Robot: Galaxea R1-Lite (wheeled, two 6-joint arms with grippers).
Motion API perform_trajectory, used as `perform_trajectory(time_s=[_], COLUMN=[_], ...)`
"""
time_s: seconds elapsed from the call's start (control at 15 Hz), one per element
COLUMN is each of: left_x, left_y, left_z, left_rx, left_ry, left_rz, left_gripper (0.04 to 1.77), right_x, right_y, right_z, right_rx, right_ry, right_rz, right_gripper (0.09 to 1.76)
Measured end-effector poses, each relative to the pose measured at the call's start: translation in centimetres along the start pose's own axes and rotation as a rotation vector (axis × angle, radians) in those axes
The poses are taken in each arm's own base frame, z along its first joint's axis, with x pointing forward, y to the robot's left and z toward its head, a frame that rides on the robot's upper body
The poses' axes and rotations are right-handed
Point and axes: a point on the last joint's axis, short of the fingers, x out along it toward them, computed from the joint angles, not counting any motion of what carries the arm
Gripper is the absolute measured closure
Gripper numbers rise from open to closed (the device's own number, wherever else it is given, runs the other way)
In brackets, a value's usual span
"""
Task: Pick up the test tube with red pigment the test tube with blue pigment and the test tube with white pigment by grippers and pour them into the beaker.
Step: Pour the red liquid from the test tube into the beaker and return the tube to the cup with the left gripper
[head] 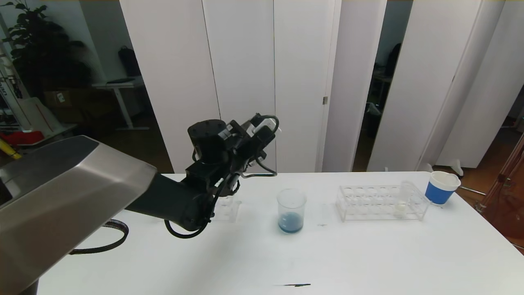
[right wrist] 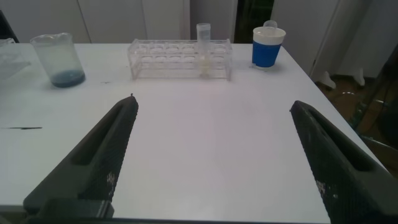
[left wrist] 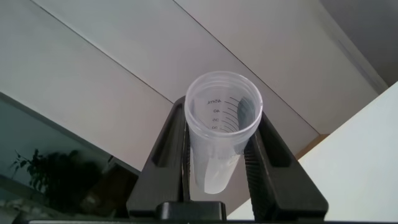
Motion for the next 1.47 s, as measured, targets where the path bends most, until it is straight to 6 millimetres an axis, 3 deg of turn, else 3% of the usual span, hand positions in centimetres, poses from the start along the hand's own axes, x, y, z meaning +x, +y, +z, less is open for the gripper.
perform_trajectory(time_s=[0.27,0.53,0.93,1.2,1.47], left_x=[-1.7,-3.6,-7.4,-8.0,-7.4], left_y=[2.9,4.9,7.3,11.7,16.4], left_z=[1.3,0.2,-5.1,-8.3,-11.0], left_rx=[-0.394,-0.667,-0.691,-0.703,-0.742], left_ry=[0.203,0.407,0.576,0.582,0.469], left_rz=[0.085,0.176,0.265,0.444,0.672], left_gripper=[1.23,1.23,1.23,1.23,1.23], right_x=[0.0,0.0,0.0,0.0,0.0], right_y=[0.0,0.0,0.0,0.0,0.0], right_z=[0.0,0.0,0.0,0.0,0.0], right_rx=[0.000,-0.001,0.000,0.000,0.000], right_ry=[0.000,0.000,0.001,0.000,0.000], right_rz=[0.000,0.000,0.000,0.000,0.000], right_gripper=[0.10,0.10,0.10,0.10,0.10])
